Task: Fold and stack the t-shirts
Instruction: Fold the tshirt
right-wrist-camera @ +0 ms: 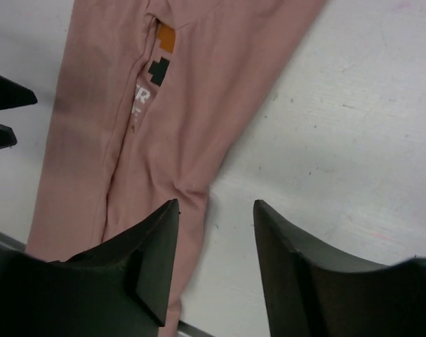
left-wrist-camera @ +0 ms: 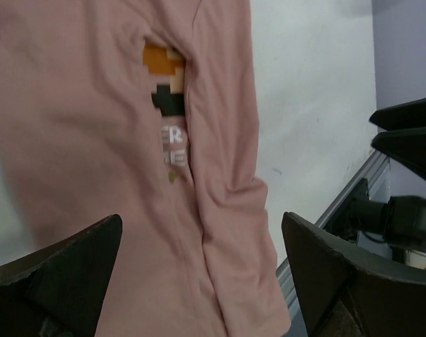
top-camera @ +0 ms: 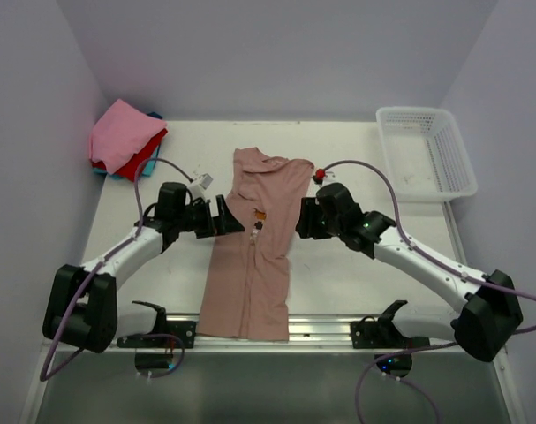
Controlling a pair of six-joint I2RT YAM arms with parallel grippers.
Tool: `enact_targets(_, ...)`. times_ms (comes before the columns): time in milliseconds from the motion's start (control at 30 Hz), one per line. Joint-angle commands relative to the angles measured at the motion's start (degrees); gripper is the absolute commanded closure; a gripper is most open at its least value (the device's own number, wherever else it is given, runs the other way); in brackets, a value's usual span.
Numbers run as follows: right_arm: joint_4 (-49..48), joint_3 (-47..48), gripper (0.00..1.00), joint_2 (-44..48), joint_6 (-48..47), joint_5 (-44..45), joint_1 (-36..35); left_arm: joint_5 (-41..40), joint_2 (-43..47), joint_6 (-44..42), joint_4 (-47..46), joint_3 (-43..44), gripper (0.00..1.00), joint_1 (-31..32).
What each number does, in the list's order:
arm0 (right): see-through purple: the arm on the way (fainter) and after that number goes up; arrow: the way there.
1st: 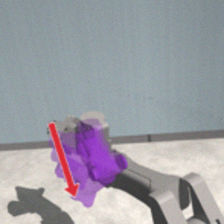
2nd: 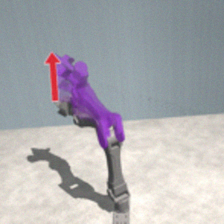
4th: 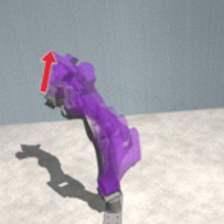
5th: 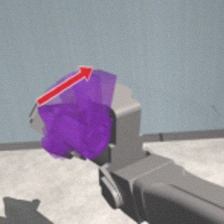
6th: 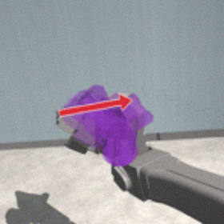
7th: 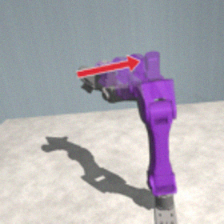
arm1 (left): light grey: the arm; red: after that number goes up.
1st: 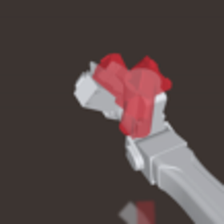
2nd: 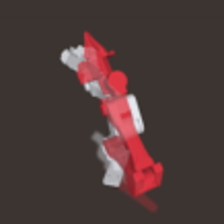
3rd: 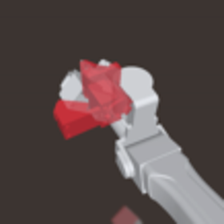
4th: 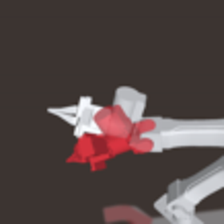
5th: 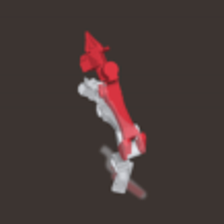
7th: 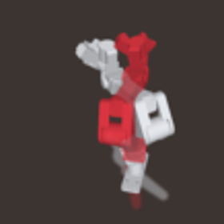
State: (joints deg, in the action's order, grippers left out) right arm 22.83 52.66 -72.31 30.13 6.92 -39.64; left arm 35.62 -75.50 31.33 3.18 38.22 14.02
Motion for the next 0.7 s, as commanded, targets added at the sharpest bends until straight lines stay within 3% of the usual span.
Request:
enact_targets(0, 2.74, -2.82, 0.47, 6.3, 6.34, -2.34, -1.23, -0.18, 7.46, -3.99, 10.43, -3.67, 0.0, -0.05)
enact_targets(133, 0.65, -4.59, 0.46, 4.22, 6.09, 0.55, -1.5, -2.05, 9.24, -2.51, 4.75, -8.41, 0.0, -0.05)
enact_targets(200, -0.85, -2.93, 0.53, 0.97, 5.12, 0.46, -1.41, -1.95, 7.23, -0.76, 0.01, -9.39, 0.02, -0.05)
enact_targets(233, -1.12, -0.22, 0.59, -0.79, 4.07, 0.73, -1.49, -1.43, 6.17, -0.4, -1.23, -9.21, 0.07, -0.05)
enact_targets(267, -1.03, 1.55, 0.89, -4.99, 3.71, 0.9, -1.41, -0.82, 5.2, 0.04, -2.2, -8.52, 0.13, -0.13)
enact_targets(300, -0.42, 3.39, 1.0, -6.94, 3.36, 1.08, -1.41, -0.55, 3.54, 0.65, -5.87, -7.9, 0.25, -0.13)
enact_targets(367, -0.5, 7.97, 1.0, -12.11, 2.66, 1.87, -1.41, 0.58, 1.86, 1.1, -8.62, -5.97, 0.52, -0.13)
enact_targets(400, -1.03, 9.29, 1.0, -13.54, 2.57, 2.57, -1.06, 0.86, -0.06, 1.36, -11.41, -5.18, 0.74, -0.13)
enact_targets(467, -1.47, 13.07, 1.0, -16.7, 2.57, 3.45, -0.36, 0.95, -2.62, 1.89, -13.72, -1.68, 0.92, -0.22)
enact_targets(533, -1.65, 17.01, 1.0, -21.45, 2.56, 3.64, 1.22, 1.73, -7.43, 2.94, -16.61, 1.41, 0.98, -0.31)
enact_targets(667, -0.69, 22.74, 1.0, -28.31, 2.04, 4.24, 3.42, 7.18, -15.18, 6.63, -23.29, 9.66, 1.0, -0.31)
